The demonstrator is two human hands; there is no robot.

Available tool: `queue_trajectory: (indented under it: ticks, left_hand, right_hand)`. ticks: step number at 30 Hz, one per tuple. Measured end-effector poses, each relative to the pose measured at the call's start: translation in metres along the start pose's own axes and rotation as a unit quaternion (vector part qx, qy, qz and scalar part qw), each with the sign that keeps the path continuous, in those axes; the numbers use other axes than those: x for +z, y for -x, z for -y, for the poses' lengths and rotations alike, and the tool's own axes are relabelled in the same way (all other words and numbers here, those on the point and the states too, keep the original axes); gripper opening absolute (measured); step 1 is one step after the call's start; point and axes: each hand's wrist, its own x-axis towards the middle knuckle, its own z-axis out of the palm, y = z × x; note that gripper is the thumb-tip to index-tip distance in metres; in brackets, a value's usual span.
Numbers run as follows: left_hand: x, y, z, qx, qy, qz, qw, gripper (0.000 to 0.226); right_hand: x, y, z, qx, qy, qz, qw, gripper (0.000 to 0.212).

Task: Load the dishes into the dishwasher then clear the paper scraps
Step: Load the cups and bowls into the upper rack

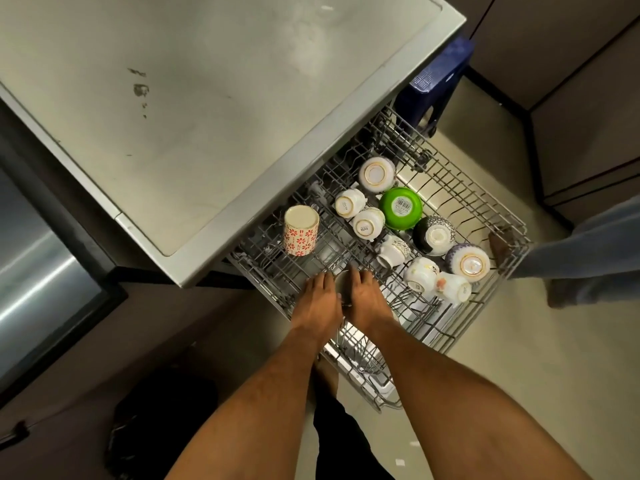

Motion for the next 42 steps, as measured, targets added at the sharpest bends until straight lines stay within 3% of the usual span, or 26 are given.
queue_trajectory:
  ticks: [14,22,30,42]
  left_hand:
    - [-0.041,0.046,0.003,-0.075,0.066,-0.136,0.986,0.056]
    - [-0.056,0.081,-0.009,-0.105,0.095,-0.196,0.970,0.053]
    - [-0.038,0.116,-0.021,-0.148,0.118,-0.232,0.954,0.053]
    - [0.010,0.196,-0.096,-0.223,0.112,-0.285,0.926,0.054]
  right_hand:
    - [-0.033,0.016,0.033,-0.058,0.107,-0.039,0.992,0.097]
    - [-0.065,0.033,0.043,-0.144,0.153,-0.073,0.975,0.067]
    - [-0.067,0.055,0.034,-0.206,0.201,-0.081,0.954,0.060]
    - [-0.060,0.133,-0.007,-0.326,0.260,-0.077,0.905,0.060]
